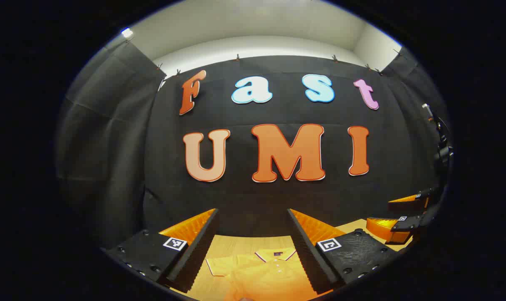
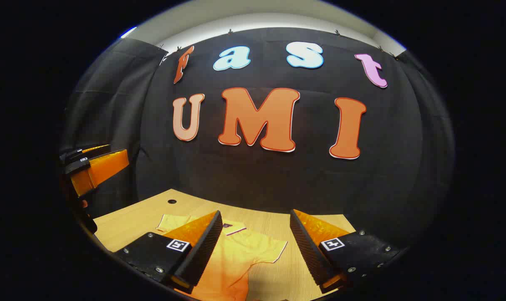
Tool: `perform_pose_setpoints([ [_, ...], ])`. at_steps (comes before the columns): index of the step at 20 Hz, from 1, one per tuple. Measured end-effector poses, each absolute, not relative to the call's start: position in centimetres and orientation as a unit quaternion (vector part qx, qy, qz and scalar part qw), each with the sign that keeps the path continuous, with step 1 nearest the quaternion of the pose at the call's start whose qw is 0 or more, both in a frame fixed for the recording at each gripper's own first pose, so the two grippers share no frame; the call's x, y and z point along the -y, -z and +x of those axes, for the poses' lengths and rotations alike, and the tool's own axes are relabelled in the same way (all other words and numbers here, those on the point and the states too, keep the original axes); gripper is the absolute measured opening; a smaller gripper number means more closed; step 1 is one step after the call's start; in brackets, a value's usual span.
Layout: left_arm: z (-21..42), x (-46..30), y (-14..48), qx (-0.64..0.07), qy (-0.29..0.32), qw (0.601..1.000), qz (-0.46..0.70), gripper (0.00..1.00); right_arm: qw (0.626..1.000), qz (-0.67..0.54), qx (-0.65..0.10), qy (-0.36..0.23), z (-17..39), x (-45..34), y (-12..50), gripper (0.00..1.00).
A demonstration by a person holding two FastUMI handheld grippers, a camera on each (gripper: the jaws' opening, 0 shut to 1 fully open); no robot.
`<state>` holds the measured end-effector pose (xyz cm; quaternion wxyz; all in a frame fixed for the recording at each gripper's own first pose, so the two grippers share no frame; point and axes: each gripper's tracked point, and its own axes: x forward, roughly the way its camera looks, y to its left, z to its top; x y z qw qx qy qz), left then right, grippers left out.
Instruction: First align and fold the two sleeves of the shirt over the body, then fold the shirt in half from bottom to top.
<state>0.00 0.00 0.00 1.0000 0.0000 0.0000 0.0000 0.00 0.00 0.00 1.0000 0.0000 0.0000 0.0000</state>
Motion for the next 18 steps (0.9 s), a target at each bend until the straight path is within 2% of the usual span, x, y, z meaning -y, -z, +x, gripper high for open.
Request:
perform_pose_setpoints([
  [3,0.5,-0.6,0.4,-0.004,0.035,0.999,-0.004,0.96,1.000,0.021,-0.005,0.021,-0.2,-1.7,-0.2,0.98],
  [14,0.8,-6.7,1.5,-0.012,0.076,0.997,0.005,0.96,0.997,0.014,-0.021,0.074,-1.2,-6.4,-0.7,0.98],
  [18,0.0,-8.1,2.5,-0.020,0.092,0.995,0.015,0.96,0.992,0.021,-0.059,0.112,-0.8,-5.1,1.7,0.98],
])
